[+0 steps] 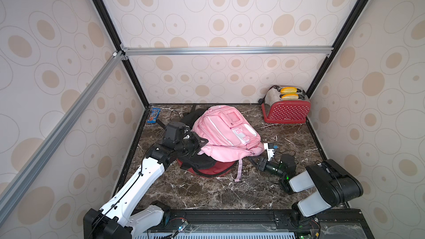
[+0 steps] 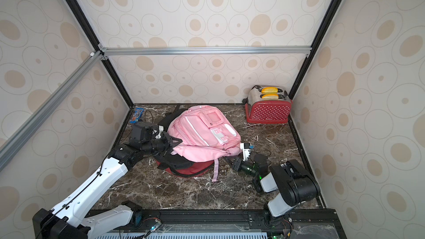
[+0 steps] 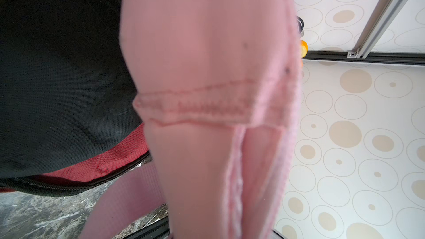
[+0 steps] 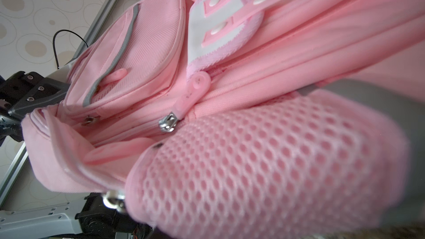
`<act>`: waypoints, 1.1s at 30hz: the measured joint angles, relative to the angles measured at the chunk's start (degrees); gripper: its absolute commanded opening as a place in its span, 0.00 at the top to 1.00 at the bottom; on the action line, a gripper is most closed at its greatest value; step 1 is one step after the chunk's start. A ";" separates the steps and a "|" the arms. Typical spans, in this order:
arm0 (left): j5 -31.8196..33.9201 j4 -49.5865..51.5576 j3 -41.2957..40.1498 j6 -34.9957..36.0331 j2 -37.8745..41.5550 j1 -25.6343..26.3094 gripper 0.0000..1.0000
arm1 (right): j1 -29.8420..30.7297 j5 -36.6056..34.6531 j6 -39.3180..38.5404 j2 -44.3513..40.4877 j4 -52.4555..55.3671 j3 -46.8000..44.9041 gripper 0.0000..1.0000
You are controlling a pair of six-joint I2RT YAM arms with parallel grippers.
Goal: Zip up the backpack
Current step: Zip the zipper on the backpack.
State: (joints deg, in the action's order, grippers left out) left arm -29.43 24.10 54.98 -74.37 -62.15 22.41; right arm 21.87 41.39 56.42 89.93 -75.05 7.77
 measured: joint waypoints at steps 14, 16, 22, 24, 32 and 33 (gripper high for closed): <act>-0.09 -0.02 0.00 -0.26 0.00 0.00 1.00 | 0.90 0.11 -0.94 -11.37 6.25 -0.02 0.72; -0.09 -0.02 0.02 -0.31 0.00 0.00 1.00 | 0.96 0.02 -1.53 -13.18 8.31 0.00 0.76; -0.07 -0.02 0.02 -0.31 0.00 0.00 1.00 | 1.05 -0.57 -3.39 -15.58 12.92 0.02 0.85; -0.07 -0.02 0.02 -0.31 0.00 0.00 1.00 | 1.05 -0.61 -3.89 -15.87 14.05 0.02 0.87; -0.04 0.00 0.02 -0.28 0.00 0.00 1.00 | 1.11 0.33 -7.65 -18.60 24.72 3.34 0.95; -0.04 0.00 0.02 -0.26 0.00 0.00 1.00 | 1.11 0.37 -8.87 -19.82 28.65 4.74 0.97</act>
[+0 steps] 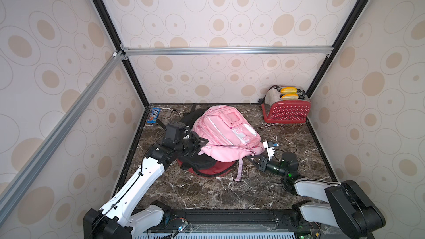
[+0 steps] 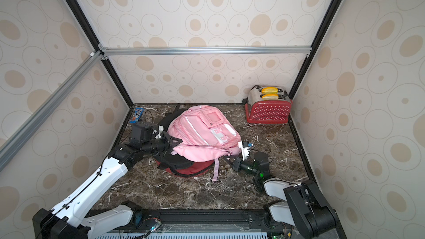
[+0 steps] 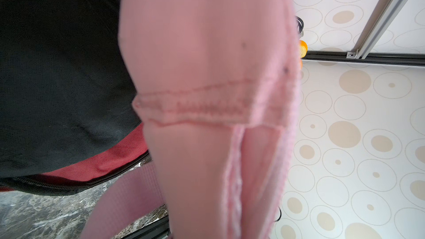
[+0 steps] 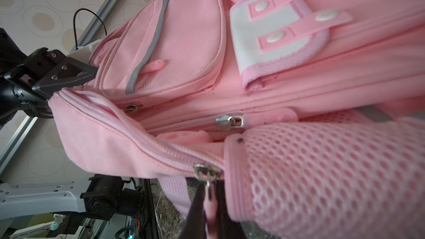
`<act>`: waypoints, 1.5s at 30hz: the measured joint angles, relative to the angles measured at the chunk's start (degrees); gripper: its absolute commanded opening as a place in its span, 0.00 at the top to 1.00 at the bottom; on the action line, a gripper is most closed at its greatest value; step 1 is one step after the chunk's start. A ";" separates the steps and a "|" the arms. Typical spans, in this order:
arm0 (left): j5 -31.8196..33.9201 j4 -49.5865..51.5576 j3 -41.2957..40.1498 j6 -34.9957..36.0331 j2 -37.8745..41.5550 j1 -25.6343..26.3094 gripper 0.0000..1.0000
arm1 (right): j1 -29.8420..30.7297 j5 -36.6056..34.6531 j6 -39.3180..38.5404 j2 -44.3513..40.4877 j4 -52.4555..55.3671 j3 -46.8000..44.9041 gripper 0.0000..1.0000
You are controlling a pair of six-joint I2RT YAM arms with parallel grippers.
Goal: Zip up the backpack
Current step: Zip the zipper on the backpack.
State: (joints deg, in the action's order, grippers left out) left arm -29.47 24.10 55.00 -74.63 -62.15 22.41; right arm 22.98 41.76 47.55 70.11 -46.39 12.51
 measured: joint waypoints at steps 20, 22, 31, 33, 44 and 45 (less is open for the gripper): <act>2.49 2.64 -1.53 6.95 0.66 0.04 1.00 | 3.89 -5.64 -24.65 -1.99 66.75 27.41 1.00; 2.80 2.69 -1.90 8.04 0.81 0.04 1.00 | 4.85 -7.13 -25.64 -1.01 71.14 30.45 1.00; 5.01 3.04 -4.55 12.17 1.92 0.04 1.00 | 7.41 -12.55 -28.65 3.23 85.57 40.44 1.00; 5.35 3.02 -5.20 12.76 2.23 0.04 1.00 | 7.87 -13.53 -29.29 4.22 87.62 42.23 1.00; 7.32 2.89 -8.63 14.67 3.45 0.04 1.00 | 11.58 -17.75 -31.23 7.65 94.53 47.95 1.00; 7.37 2.86 -8.70 14.71 3.45 0.04 1.00 | 11.98 -18.03 -31.36 7.89 95.03 48.48 1.00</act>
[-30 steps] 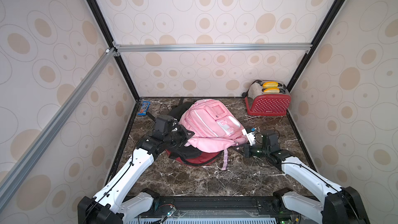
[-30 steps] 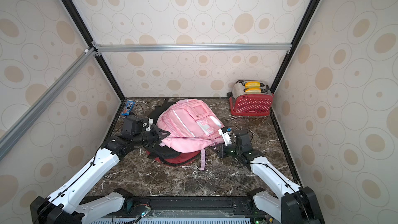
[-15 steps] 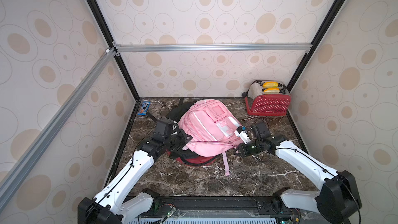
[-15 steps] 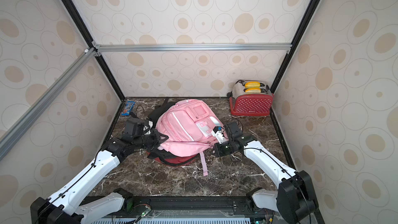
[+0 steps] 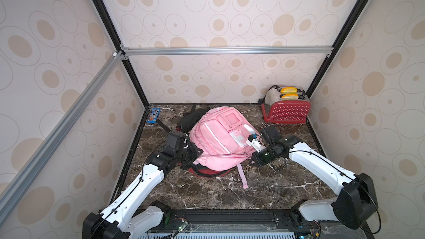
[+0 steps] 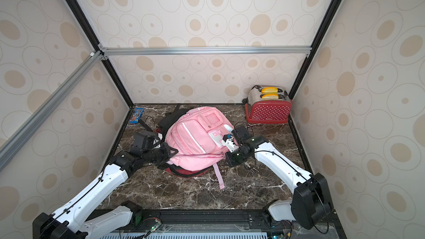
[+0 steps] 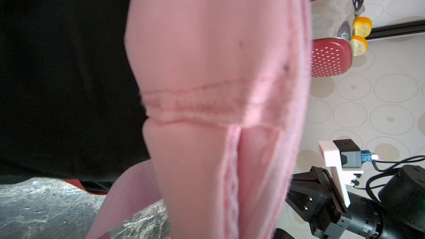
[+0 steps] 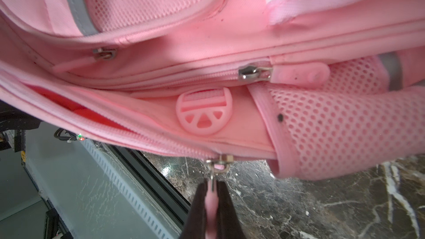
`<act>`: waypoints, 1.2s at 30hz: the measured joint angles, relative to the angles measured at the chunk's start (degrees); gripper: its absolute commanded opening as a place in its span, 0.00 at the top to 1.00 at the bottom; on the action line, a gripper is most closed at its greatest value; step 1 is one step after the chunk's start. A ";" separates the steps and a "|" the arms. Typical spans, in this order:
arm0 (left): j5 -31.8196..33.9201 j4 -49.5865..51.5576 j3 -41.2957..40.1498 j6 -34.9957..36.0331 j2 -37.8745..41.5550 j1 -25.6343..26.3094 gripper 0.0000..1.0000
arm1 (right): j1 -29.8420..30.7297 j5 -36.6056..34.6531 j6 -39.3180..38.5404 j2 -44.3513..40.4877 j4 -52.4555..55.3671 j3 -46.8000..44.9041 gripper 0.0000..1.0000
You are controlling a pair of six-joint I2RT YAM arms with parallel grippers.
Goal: Zip up the backpack
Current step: Zip the zipper on the backpack.
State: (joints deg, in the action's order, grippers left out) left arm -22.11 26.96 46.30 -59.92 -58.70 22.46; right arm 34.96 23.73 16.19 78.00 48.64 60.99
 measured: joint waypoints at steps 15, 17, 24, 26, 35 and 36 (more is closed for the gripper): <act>0.42 -0.74 -1.09 0.55 0.15 0.00 1.00 | 4.92 -2.91 -1.73 5.60 4.66 7.69 1.00; 0.52 -0.76 -1.09 0.72 0.22 0.00 1.00 | 5.25 -2.97 -1.73 6.32 5.03 8.48 1.00; 0.66 -1.20 -1.84 0.85 0.33 0.00 1.00 | 7.08 -2.69 -1.81 7.98 5.46 10.97 1.00; 0.66 -1.25 -1.99 0.85 0.33 0.00 1.00 | 7.63 -2.56 -1.79 8.20 5.53 11.52 1.00; 0.66 -1.75 -2.27 0.87 0.33 0.00 1.00 | 9.42 -1.55 -1.62 8.52 6.01 13.33 1.00; 0.68 -1.81 -2.32 0.87 0.33 0.00 1.00 | 9.70 -1.53 -1.55 8.55 6.03 13.33 1.00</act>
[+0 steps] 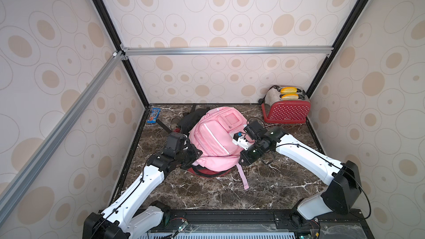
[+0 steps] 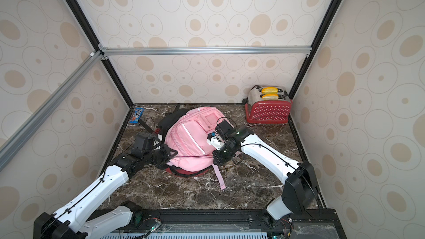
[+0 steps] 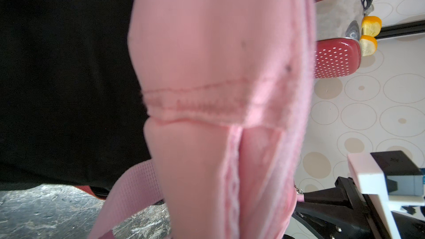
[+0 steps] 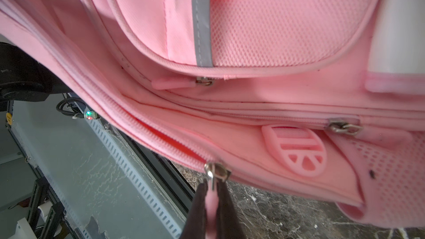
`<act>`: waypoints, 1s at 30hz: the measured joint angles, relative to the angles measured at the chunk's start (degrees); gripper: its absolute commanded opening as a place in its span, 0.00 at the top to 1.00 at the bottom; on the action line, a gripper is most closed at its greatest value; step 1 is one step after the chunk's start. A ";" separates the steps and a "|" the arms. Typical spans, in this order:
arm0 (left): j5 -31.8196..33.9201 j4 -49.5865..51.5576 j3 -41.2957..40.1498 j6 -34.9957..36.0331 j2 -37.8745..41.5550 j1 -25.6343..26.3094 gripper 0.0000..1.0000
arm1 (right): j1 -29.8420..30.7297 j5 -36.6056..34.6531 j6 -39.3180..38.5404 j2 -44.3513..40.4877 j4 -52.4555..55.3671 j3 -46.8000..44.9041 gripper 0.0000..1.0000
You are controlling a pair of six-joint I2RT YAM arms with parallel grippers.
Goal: Zip up the backpack
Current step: Zip the zipper on the backpack.
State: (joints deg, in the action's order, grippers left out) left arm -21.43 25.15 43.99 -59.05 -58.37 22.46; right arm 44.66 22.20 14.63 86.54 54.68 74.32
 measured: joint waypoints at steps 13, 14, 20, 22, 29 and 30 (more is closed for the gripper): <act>0.11 -3.61 -3.52 0.17 0.92 0.11 1.00 | 3.19 0.44 1.14 2.73 -0.26 2.71 1.00; 0.11 -3.85 -3.80 0.22 1.03 0.11 1.00 | 3.45 0.50 1.25 2.97 -0.26 2.89 1.00; -0.02 -5.57 -5.11 0.42 1.18 0.15 1.00 | 4.96 0.59 2.12 4.22 -0.59 4.70 1.00; -0.09 -5.97 -5.27 0.44 1.18 0.17 1.00 | 5.46 0.59 2.54 4.59 -0.79 5.31 1.00; -0.09 -6.64 -6.16 0.76 1.18 0.28 1.00 | 8.46 0.66 4.00 7.58 -2.19 7.52 1.00; -0.04 -6.69 -6.32 0.85 1.18 0.33 1.00 | 8.85 0.81 4.13 8.24 -2.54 7.85 1.00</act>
State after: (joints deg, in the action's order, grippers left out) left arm -21.47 18.46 37.67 -58.19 -57.19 22.79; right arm 53.52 23.00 18.76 94.78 52.14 82.17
